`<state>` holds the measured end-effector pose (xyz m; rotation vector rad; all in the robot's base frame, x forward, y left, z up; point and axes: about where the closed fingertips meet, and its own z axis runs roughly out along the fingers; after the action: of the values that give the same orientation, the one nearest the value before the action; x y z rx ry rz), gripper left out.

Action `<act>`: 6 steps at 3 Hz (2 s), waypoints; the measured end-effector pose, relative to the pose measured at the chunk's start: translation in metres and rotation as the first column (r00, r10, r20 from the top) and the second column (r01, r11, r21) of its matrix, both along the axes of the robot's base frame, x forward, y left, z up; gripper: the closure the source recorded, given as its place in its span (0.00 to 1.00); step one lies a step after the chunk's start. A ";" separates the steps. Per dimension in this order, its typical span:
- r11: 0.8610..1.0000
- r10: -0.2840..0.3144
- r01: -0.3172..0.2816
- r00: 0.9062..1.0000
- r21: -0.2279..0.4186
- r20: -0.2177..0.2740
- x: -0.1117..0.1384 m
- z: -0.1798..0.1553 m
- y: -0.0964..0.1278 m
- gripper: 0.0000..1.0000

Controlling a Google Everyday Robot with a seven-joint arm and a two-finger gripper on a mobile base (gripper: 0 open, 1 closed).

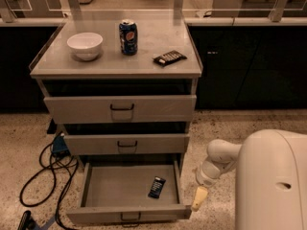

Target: Pick rxbar blueberry from bottom drawer and place on counter

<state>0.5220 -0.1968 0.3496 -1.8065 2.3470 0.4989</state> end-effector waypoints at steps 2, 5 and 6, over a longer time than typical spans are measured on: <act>0.990 -0.132 0.135 0.987 -0.034 0.088 0.037 -0.022 0.037 0.00; 0.976 -0.137 0.102 0.975 0.192 0.178 0.070 -0.030 0.024 0.00; 0.962 -0.043 -0.031 0.964 0.270 0.264 0.100 -0.015 0.027 0.00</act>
Offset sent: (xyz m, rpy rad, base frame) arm 0.0115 0.0275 -0.0184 -0.0387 -0.0244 -0.0250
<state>0.6224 -0.1694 0.3342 -1.6269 1.9952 0.5109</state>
